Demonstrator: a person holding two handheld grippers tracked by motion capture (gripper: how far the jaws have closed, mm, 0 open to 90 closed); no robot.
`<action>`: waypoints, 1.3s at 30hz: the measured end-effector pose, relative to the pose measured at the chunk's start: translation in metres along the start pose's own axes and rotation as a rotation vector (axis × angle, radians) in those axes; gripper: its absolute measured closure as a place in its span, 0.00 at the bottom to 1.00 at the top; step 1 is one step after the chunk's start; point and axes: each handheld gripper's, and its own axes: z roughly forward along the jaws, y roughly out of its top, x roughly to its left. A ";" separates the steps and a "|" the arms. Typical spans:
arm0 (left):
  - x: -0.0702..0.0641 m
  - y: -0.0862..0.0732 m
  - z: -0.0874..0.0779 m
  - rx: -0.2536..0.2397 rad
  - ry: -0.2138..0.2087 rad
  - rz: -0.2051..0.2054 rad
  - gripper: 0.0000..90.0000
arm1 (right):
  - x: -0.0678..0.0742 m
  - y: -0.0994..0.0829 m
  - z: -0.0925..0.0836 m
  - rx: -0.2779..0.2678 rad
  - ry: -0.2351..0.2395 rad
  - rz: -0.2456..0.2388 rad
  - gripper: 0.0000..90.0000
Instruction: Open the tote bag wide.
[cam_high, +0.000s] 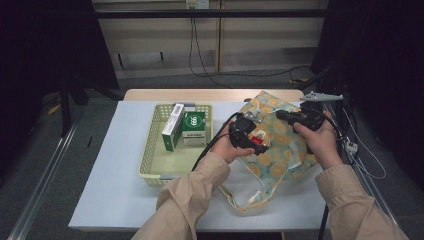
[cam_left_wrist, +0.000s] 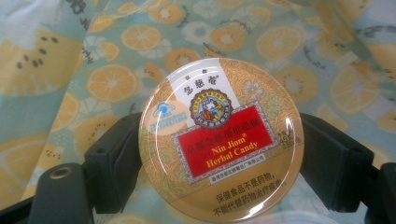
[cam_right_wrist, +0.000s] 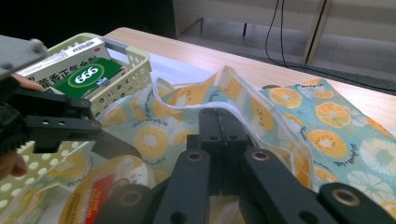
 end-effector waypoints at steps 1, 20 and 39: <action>0.001 0.000 0.002 0.003 0.004 -0.001 0.23 | 0.000 -0.001 0.000 0.001 0.001 0.000 1.00; 0.023 0.033 0.047 -0.124 0.106 -0.051 0.13 | -0.012 0.001 -0.005 -0.007 -0.015 0.034 1.00; 0.021 0.005 -0.010 -0.076 0.085 -0.054 0.14 | 0.002 -0.004 -0.003 0.009 -0.015 0.017 1.00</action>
